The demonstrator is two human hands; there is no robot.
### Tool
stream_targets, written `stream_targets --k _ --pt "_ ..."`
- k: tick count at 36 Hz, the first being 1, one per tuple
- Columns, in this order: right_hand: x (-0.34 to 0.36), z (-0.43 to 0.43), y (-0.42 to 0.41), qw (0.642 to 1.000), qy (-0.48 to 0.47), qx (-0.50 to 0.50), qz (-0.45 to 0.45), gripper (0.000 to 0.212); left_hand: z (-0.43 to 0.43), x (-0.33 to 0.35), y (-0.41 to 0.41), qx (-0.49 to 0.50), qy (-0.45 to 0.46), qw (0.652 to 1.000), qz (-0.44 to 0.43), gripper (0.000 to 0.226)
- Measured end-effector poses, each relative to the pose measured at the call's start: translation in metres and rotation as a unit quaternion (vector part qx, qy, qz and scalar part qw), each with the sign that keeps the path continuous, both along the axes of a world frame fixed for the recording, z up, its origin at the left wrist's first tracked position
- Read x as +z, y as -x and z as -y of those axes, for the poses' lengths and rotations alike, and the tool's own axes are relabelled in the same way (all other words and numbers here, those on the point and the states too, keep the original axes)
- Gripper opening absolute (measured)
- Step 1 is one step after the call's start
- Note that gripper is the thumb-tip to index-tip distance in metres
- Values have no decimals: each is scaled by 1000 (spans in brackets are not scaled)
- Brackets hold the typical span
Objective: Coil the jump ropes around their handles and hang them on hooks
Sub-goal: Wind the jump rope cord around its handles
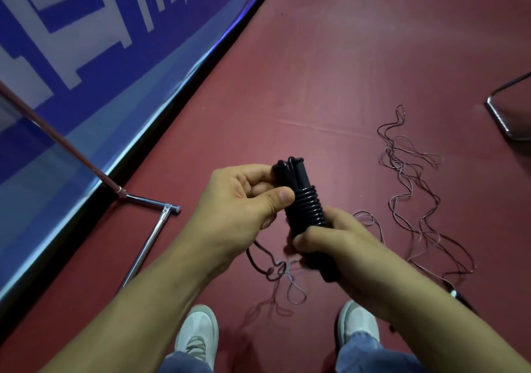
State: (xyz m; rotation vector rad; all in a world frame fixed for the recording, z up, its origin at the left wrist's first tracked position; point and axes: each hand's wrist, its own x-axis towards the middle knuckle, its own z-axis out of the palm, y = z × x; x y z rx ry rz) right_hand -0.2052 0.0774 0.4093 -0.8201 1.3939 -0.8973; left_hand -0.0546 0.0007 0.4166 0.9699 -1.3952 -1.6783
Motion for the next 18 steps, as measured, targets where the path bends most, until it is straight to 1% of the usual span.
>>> stream_targets --k 2,3,5,7,9,12,13,18 --pt "1 0 -4 987 50 -21 -153 29 1 -2 2 26 21 999 31 17" --pt "1 0 -6 978 69 -25 -195 20 1 -3 3 34 33 998 44 19" --pt "1 -1 -13 964 83 -46 -247 10 0 -4 5 39 56 996 62 21" --pt "0 -2 -21 958 78 -75 -264 12 -2 -3 6 23 69 995 73 21" --pt "5 -3 -26 967 80 -97 -222 22 -2 -1 5 -2 64 996 67 19" --pt "13 -3 -18 985 89 -90 -116 19 3 -2 -5 -40 24 999 25 19" --pt "17 -4 -14 989 91 -79 -83 21 5 -3 -9 -56 14 998 15 22" --pt "20 -5 -5 993 109 16 50 14 8 -1 -14 -151 -16 987 -49 37"
